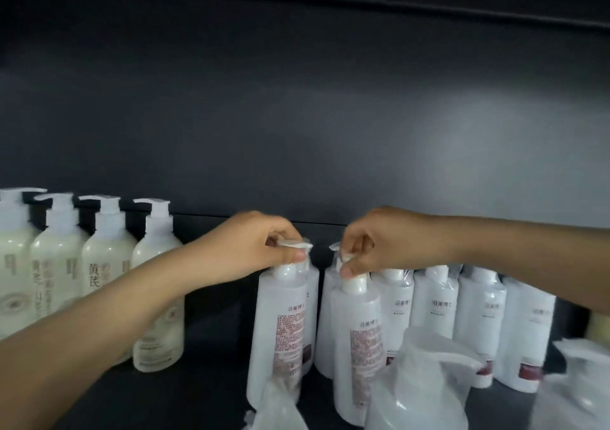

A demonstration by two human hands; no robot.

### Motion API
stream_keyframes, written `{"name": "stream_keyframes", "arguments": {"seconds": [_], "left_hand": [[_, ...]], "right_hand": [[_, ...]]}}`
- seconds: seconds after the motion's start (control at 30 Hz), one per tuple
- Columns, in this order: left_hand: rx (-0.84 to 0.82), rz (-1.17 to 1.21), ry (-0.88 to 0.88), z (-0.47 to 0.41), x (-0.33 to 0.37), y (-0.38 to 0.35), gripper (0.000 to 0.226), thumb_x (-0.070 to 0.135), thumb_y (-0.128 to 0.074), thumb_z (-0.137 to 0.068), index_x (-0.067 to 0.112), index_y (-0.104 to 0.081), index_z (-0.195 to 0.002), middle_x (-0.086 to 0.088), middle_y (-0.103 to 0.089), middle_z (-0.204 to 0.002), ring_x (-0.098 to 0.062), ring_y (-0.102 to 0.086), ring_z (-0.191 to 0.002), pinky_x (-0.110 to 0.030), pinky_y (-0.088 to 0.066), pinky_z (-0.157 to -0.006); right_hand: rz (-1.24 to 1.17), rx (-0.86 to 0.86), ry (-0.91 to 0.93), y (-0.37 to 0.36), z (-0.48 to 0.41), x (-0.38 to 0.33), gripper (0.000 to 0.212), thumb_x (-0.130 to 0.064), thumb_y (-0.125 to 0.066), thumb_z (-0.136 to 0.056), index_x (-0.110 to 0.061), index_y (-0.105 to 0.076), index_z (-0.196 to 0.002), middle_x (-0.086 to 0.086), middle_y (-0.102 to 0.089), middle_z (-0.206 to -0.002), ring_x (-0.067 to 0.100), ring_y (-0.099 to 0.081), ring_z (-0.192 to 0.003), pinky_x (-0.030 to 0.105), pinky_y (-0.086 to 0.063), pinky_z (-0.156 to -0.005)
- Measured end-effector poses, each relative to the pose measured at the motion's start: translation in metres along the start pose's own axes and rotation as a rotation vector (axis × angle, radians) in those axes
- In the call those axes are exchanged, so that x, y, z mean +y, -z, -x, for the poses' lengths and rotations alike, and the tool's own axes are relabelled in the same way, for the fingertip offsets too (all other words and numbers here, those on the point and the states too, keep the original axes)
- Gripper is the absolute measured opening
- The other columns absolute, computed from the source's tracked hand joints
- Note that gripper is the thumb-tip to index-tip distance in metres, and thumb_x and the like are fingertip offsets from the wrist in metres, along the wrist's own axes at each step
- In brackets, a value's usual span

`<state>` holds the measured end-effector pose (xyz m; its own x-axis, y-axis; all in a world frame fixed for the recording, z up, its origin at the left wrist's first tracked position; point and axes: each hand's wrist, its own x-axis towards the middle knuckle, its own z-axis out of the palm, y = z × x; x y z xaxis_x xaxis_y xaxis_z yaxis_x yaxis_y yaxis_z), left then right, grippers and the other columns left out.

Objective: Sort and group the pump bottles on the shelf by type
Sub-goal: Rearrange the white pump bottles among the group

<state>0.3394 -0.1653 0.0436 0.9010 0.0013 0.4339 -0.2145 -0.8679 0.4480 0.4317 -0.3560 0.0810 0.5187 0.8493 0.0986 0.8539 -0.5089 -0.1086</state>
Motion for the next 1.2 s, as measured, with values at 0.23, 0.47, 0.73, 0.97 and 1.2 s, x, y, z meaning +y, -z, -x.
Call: {"name": "stream_keyframes", "arguments": {"seconds": [0.23,0.47,0.73,0.97,1.2], "left_hand": [[0.066,0.0,-0.02,0.005,0.0,-0.014,0.014,0.036,-0.074,-0.072,0.029,-0.07,-0.082,0.01,-0.072,-0.082,0.003,-0.062,-0.079,-0.013,-0.048,-0.069],[-0.304,0.315,0.024,-0.001,-0.001,0.011,0.038,0.02,-0.072,-0.066,0.029,-0.065,-0.102,0.006,-0.071,-0.098,-0.005,-0.068,-0.086,-0.022,-0.056,-0.078],[-0.408,0.318,0.038,-0.013,-0.001,0.013,0.032,0.005,-0.07,-0.074,0.029,-0.071,-0.095,0.0,-0.069,-0.083,-0.011,-0.068,-0.078,-0.023,-0.058,-0.072],[-0.243,0.103,0.005,-0.012,0.01,0.004,0.034,0.034,-0.075,-0.059,0.022,-0.068,-0.09,-0.001,-0.068,-0.07,-0.006,-0.067,-0.059,-0.01,-0.05,-0.059],[-0.12,-0.156,-0.045,-0.011,0.021,-0.005,0.031,0.048,-0.074,-0.064,0.022,-0.059,-0.073,0.004,-0.06,-0.052,-0.005,-0.055,-0.043,-0.02,-0.046,-0.05]], "right_hand": [[-0.109,-0.098,0.043,0.0,0.001,0.008,0.027,-0.033,-0.069,-0.081,-0.014,-0.063,-0.099,-0.005,-0.066,-0.082,0.001,-0.059,-0.062,0.025,-0.052,-0.064],[-0.198,-0.202,0.098,0.012,0.001,0.01,0.021,-0.013,-0.075,-0.077,-0.023,-0.07,-0.094,-0.019,-0.066,-0.07,0.002,-0.062,-0.068,0.013,-0.049,-0.064],[-0.281,-0.153,0.013,0.008,-0.001,0.008,0.013,-0.022,-0.078,-0.074,-0.018,-0.07,-0.083,0.014,-0.067,-0.069,0.005,-0.06,-0.052,0.014,-0.048,-0.058],[-0.361,-0.112,-0.11,0.003,0.002,0.003,0.029,-0.025,-0.078,-0.074,-0.001,-0.068,-0.086,-0.005,-0.061,-0.049,0.016,-0.067,-0.06,0.014,-0.05,-0.054],[-0.461,-0.127,-0.186,0.001,0.003,0.001,0.025,-0.025,-0.076,-0.076,-0.004,-0.065,-0.084,0.001,-0.059,-0.057,0.01,-0.063,-0.049,0.019,-0.054,-0.052]]}}
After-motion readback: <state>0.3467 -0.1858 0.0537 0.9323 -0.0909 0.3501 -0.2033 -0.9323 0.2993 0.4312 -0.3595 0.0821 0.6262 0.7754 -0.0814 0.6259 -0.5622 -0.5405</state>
